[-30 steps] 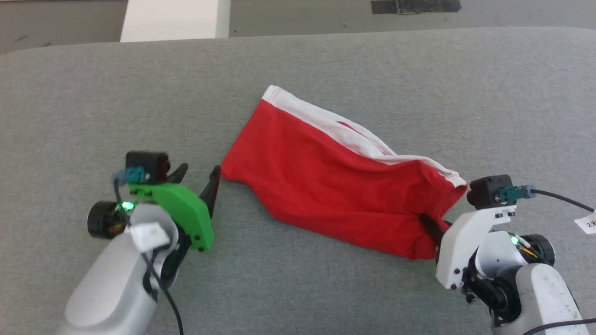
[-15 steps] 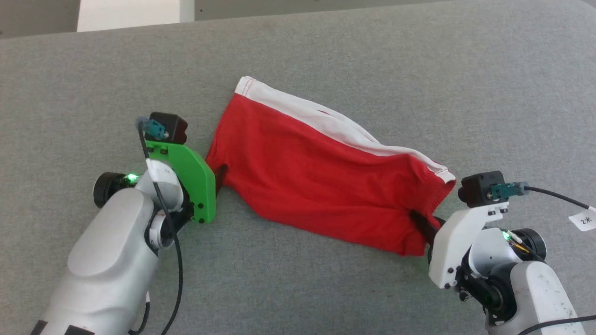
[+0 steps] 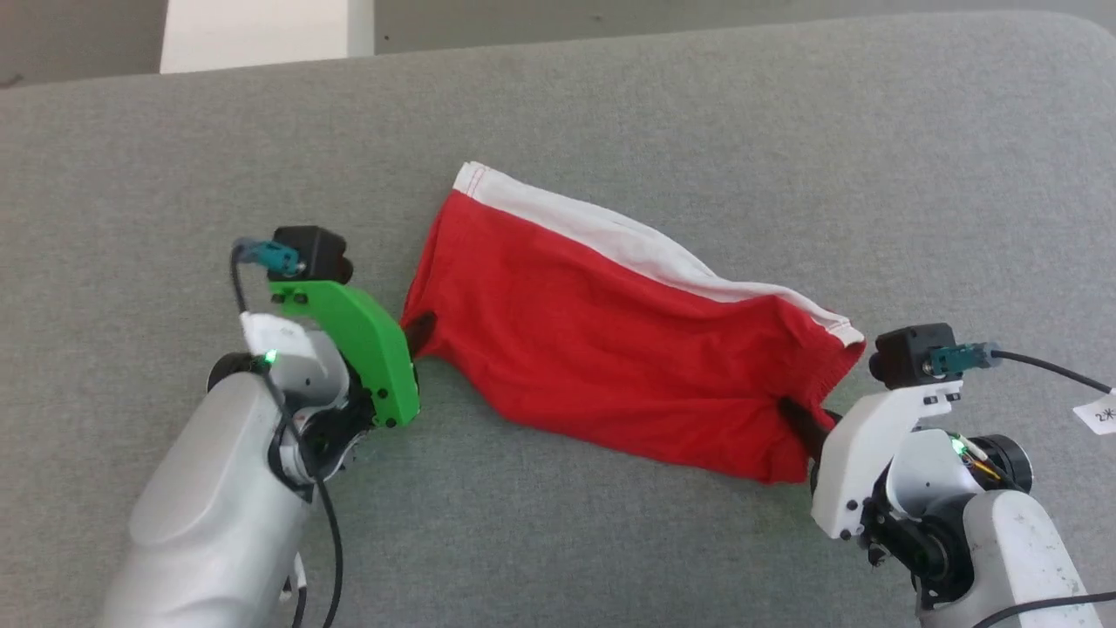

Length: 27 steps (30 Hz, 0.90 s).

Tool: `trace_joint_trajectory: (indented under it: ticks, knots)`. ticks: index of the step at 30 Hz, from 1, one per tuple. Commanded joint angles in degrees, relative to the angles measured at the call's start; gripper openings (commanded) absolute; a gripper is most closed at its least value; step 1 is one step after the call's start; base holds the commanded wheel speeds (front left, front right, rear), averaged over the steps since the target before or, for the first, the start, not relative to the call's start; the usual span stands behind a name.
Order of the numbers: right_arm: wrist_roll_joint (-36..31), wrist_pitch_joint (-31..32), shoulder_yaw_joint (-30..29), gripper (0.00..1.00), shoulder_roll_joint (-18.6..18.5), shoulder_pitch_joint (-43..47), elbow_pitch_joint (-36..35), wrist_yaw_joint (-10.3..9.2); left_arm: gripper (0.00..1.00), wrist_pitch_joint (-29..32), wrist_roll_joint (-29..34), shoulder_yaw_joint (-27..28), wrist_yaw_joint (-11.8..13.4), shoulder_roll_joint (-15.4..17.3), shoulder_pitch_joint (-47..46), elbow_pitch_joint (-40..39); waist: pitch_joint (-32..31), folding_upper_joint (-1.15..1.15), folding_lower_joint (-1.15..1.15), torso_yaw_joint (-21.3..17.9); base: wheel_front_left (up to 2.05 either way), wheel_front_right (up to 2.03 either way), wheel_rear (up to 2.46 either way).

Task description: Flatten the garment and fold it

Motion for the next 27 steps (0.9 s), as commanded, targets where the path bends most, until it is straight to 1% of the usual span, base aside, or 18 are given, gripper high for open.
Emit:
trace_joint_trajectory:
  ticks: [1, 3, 4, 7, 10, 15, 19, 21, 22, 23, 24, 25, 27]
  knots:
    - [-0.4, 0.8, 0.0, 0.00, 0.1, -0.5, -0.3, -0.06, 0.00, -1.1, -1.0, 1.0, 0.4, 0.4, 1.8, -1.5, -1.9, 0.00, 0.00, 1.5, 0.00, 0.00, 0.00]
    - [-1.0, 2.7, 0.0, 0.00, -0.1, -0.5, -0.7, -0.06, 0.00, -2.3, -1.8, 2.2, 1.1, 0.8, 4.3, -4.3, -2.9, 0.00, 0.00, 2.3, 0.00, 0.00, 0.00]
    - [-1.0, 3.6, 0.2, 0.00, -0.8, -0.5, -0.9, -0.06, 0.00, -2.7, -2.0, 2.5, 1.4, 1.1, 5.6, -5.7, -3.4, 0.00, 0.00, 2.7, 0.00, 0.00, 0.00]
    - [0.1, 7.2, 0.8, 0.00, -4.8, -0.5, -1.3, -0.06, 0.00, -3.5, -2.7, 3.1, 2.9, 1.8, 11.2, -10.7, -4.8, 0.00, 0.00, 4.3, 0.00, 0.00, 0.00]
    - [2.7, 10.6, 1.5, 0.00, -8.5, -0.6, -1.8, -0.06, 0.00, -4.0, -3.5, 3.2, 4.9, 1.5, 17.2, -15.5, -5.7, 0.00, 0.00, 5.9, 0.00, 0.00, 0.00]
    - [6.8, 16.4, 4.4, 0.00, -15.0, -0.8, -2.3, -0.06, 0.00, -5.2, -4.9, 2.9, 8.0, 0.0, 26.3, -20.9, -6.7, 0.00, 0.00, 8.7, 0.00, 0.00, 0.00]
    - [8.8, 18.8, 7.5, 0.00, -19.2, -1.1, -2.1, -0.06, 0.00, -4.6, -5.5, 0.9, 8.8, -1.4, 30.1, -22.5, -6.9, 0.00, 0.00, 10.2, 0.00, 0.00, 0.00]
    - [9.2, 18.8, 8.6, 0.00, -20.3, -1.6, -1.6, -0.06, 0.00, -4.4, -6.2, 0.3, 8.9, -2.3, 31.0, -22.7, -7.0, 0.00, 0.00, 10.5, 0.00, 0.00, 0.00]
    - [9.1, 18.6, 9.0, 0.16, -20.7, -1.8, -1.4, -0.06, 0.00, -4.1, -6.3, 0.0, 8.9, -2.6, 31.1, -22.8, -7.0, 0.00, 0.00, 10.7, 0.00, 0.00, 0.00]
    - [9.1, 18.6, 9.2, 1.00, -20.9, -1.9, -0.9, -0.06, 0.04, -4.0, -6.3, -0.2, 9.0, -2.8, 31.1, -22.7, -7.1, 0.00, 0.00, 10.9, 0.00, 0.00, 0.00]
    - [9.2, 18.5, 9.4, 1.00, -20.8, -1.9, -0.6, -0.06, 0.95, -4.1, -6.3, -0.3, 9.0, -2.9, 31.0, -22.7, -7.2, 0.00, 0.00, 10.9, 0.00, 0.00, 0.00]
    - [9.5, 18.0, 9.3, 1.00, -20.5, -1.9, -0.4, -0.06, 1.00, -4.3, -6.1, -0.2, 9.2, -2.9, 30.8, -22.6, -7.4, 0.00, 0.00, 10.9, 0.00, 0.00, 0.00]
    - [9.6, 16.7, 8.9, 1.00, -19.7, -1.6, -0.4, -0.06, 1.00, -4.7, -5.6, 0.1, 9.4, -2.6, 30.2, -22.5, -7.8, 0.00, 0.00, 10.8, 0.00, 0.00, 0.00]
